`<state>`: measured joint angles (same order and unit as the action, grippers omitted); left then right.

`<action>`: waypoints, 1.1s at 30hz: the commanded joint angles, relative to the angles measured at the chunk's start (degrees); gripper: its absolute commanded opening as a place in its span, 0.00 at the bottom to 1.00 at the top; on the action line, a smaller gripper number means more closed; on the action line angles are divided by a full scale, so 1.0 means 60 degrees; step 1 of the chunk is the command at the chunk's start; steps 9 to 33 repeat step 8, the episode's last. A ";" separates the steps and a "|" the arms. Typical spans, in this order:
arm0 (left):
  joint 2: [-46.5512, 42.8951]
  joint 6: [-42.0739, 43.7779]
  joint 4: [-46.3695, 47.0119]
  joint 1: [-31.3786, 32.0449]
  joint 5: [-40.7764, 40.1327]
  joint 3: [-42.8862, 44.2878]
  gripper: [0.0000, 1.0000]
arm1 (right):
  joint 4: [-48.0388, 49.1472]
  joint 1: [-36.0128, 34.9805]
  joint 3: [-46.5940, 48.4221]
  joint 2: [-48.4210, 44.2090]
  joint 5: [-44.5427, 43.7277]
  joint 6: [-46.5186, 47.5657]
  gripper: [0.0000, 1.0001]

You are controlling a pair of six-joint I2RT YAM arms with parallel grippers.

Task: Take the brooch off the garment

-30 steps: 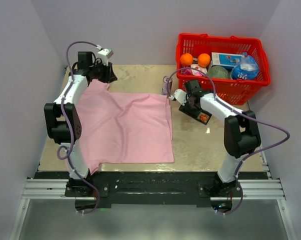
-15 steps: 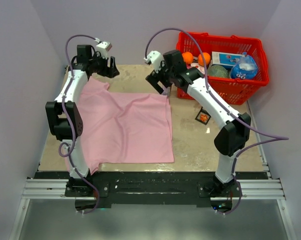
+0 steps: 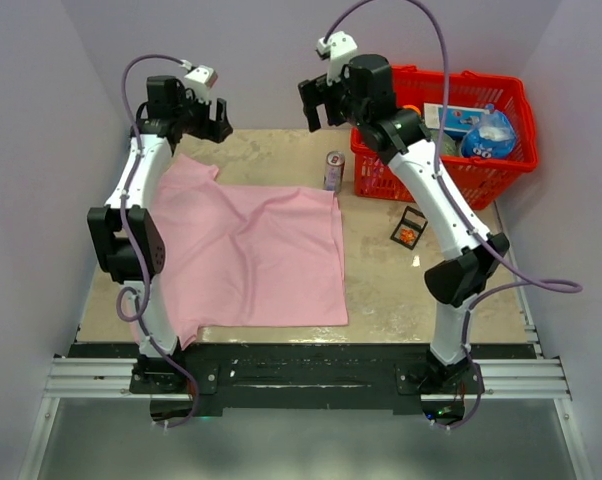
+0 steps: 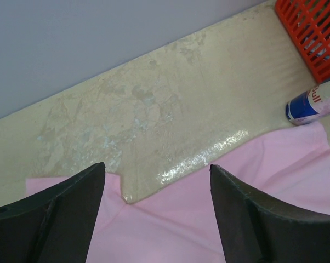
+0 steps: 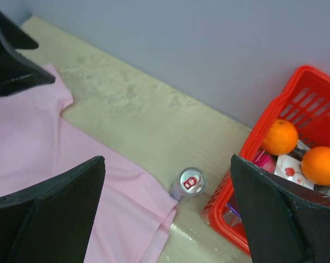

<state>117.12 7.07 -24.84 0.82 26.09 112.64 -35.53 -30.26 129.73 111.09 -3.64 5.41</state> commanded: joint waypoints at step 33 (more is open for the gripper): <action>-0.1371 -0.0094 0.2176 -0.0137 -0.1388 0.0898 0.90 | 0.1673 0.0180 0.0290 -0.0908 -0.2411 -0.0169 0.99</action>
